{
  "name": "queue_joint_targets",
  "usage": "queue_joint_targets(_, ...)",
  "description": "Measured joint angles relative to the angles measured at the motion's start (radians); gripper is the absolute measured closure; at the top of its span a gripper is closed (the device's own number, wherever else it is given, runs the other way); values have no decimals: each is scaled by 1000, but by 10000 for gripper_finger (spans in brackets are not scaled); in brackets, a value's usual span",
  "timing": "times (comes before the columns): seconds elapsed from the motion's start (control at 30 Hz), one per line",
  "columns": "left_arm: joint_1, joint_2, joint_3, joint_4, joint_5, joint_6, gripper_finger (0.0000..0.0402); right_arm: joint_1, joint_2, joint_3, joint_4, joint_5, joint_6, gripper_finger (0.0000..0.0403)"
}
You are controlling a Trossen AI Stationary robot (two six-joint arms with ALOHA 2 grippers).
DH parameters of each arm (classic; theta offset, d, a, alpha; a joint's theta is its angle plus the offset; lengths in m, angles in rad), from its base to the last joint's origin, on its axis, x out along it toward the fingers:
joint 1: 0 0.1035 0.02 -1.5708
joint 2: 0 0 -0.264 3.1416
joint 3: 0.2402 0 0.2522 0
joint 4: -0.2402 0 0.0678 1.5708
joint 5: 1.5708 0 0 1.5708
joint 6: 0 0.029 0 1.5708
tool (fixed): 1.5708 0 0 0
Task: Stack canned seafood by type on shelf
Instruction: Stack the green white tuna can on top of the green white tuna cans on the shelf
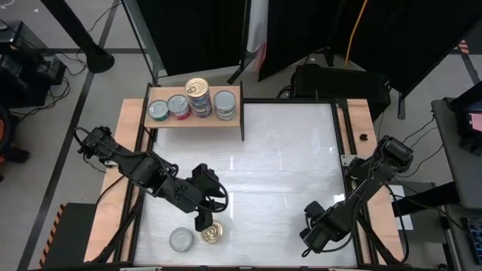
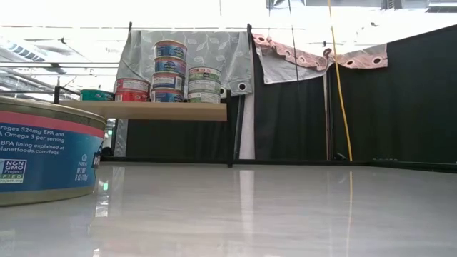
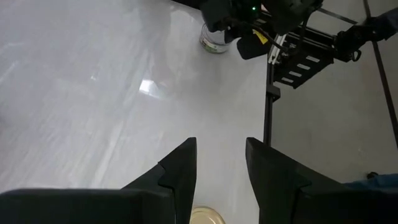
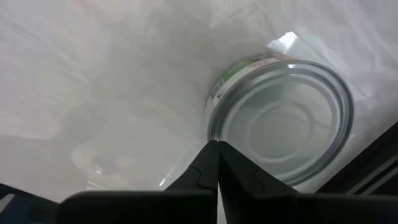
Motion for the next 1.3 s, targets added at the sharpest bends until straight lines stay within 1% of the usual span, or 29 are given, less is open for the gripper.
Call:
queue_joint_targets(0.27,0,0,0,-1,0,-2,263,0,5,-1,6,14,2,403)
queue_joint_targets(0.47,0,0,0,-2,0,-2,263,0,7,-1,42,33,24,403)
queue_joint_targets(0.7,0,0,0,-3,1,-5,263,0,43,-1,91,44,35,403)
queue_joint_targets(0.77,0,-1,0,-3,1,-17,263,0,43,14,54,44,35,403)
queue_joint_targets(0.9,-1,-7,0,-3,2,-22,263,0,41,72,-90,54,34,403)
queue_joint_targets(1.0,-1,-11,0,-3,2,-22,263,0,41,77,-123,54,30,403)
queue_joint_targets(1.3,-1,-13,0,-3,2,-22,263,0,41,8,-6,47,58,403)
